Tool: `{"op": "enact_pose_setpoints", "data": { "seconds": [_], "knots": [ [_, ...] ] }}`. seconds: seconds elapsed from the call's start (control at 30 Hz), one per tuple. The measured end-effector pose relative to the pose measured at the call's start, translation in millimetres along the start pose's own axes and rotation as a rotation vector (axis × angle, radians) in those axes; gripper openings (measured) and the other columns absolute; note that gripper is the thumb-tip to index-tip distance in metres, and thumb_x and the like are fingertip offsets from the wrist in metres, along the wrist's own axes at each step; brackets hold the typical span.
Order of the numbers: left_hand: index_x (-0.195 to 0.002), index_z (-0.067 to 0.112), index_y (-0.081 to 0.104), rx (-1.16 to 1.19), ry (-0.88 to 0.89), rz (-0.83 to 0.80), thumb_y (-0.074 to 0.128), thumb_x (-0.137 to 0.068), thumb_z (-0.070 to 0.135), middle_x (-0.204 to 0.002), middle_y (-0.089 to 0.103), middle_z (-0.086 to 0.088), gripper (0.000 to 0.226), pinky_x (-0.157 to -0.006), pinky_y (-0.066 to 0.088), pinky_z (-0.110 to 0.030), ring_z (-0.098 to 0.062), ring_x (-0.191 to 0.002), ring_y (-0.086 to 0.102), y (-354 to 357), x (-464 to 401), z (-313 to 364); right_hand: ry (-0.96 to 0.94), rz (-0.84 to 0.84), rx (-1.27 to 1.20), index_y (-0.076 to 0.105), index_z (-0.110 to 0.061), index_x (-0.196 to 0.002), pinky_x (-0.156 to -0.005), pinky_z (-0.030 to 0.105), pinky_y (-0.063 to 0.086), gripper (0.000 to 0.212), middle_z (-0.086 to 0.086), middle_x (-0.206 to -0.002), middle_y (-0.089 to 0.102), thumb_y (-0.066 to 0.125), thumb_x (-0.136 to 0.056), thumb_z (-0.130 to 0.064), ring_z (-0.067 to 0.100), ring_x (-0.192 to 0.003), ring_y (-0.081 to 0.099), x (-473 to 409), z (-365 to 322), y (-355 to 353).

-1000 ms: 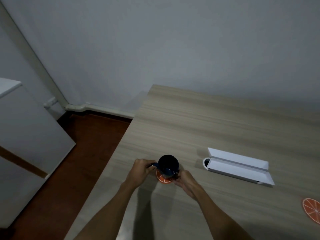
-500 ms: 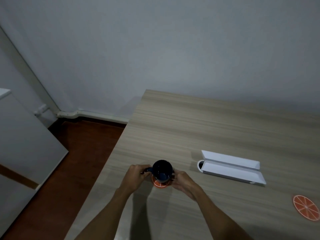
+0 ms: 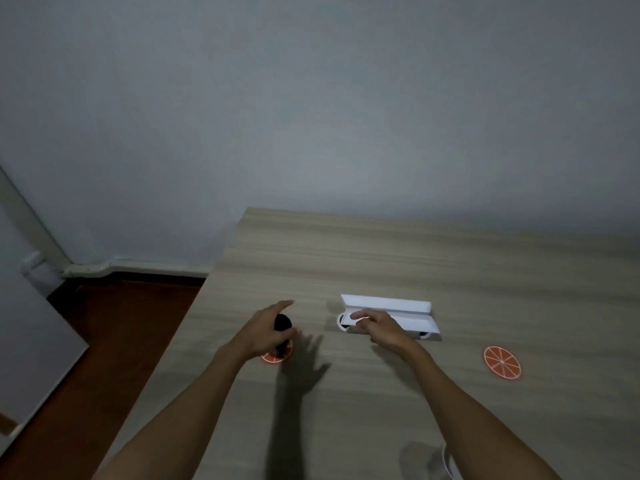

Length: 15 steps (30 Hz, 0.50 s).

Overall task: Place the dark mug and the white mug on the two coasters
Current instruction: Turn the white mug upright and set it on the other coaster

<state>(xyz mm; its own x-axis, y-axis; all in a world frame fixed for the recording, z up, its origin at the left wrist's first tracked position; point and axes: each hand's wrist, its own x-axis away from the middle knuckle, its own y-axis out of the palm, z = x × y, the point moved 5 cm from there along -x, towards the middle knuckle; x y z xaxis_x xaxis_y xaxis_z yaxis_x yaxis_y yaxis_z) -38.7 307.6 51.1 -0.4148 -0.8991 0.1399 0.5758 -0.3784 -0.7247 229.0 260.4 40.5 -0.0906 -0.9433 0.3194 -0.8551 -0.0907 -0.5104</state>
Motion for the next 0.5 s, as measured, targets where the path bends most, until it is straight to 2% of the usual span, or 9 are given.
{"op": "enact_pose_setpoints", "data": {
  "seconds": [0.1,0.17,0.27,0.37,0.5],
  "knots": [
    [-0.148,0.023,0.040,0.054,0.021,-0.039,0.074,-0.083,0.045,-0.151,0.046,-0.001,0.076,-0.107,0.040,-0.030,-0.015,-0.124,0.054,38,9,45,-0.035,0.032,0.065,0.068,-0.021,-0.107,-0.070,0.023,0.042,0.028,0.001,-0.096,0.066,0.046,-0.091,-0.018,0.015,-0.090,0.061,38,22,-41],
    [-0.148,0.020,0.041,0.095,0.032,-0.057,0.075,-0.082,0.047,-0.150,0.048,0.000,0.079,-0.110,0.039,-0.029,-0.013,-0.131,0.051,70,18,71,-0.022,0.026,0.085,0.068,-0.018,-0.110,-0.068,0.024,0.045,0.029,0.005,-0.097,0.067,0.046,-0.091,-0.016,0.017,-0.084,0.061,62,49,-67],
    [-0.146,0.016,0.043,0.108,0.019,-0.114,0.075,-0.081,0.047,-0.149,0.049,-0.003,0.079,-0.112,0.036,-0.029,-0.014,-0.137,0.046,131,37,98,0.010,-0.008,0.197,0.067,-0.023,-0.114,-0.085,0.031,0.051,0.033,0.004,-0.112,0.069,0.050,-0.086,-0.018,0.020,-0.097,0.065,97,101,-101],
    [-0.144,0.016,0.047,0.152,-0.064,-0.213,0.067,-0.083,0.057,-0.147,0.052,-0.004,0.076,-0.108,0.038,-0.027,-0.015,-0.133,0.050,192,57,116,0.062,-0.116,0.286,0.064,-0.020,-0.122,-0.098,0.031,0.046,0.039,0.005,-0.126,0.064,0.053,-0.085,-0.015,0.019,-0.111,0.061,123,152,-123],
    [-0.135,0.014,0.058,0.294,-0.186,-0.301,0.049,-0.100,0.043,-0.141,0.057,-0.003,0.047,-0.103,0.034,-0.025,-0.016,-0.126,0.053,263,85,131,0.117,-0.278,0.387,0.060,-0.017,-0.127,-0.103,0.029,0.042,0.044,0.006,-0.135,0.059,0.054,-0.085,-0.009,0.018,-0.120,0.056,147,207,-127]
  ]
}}
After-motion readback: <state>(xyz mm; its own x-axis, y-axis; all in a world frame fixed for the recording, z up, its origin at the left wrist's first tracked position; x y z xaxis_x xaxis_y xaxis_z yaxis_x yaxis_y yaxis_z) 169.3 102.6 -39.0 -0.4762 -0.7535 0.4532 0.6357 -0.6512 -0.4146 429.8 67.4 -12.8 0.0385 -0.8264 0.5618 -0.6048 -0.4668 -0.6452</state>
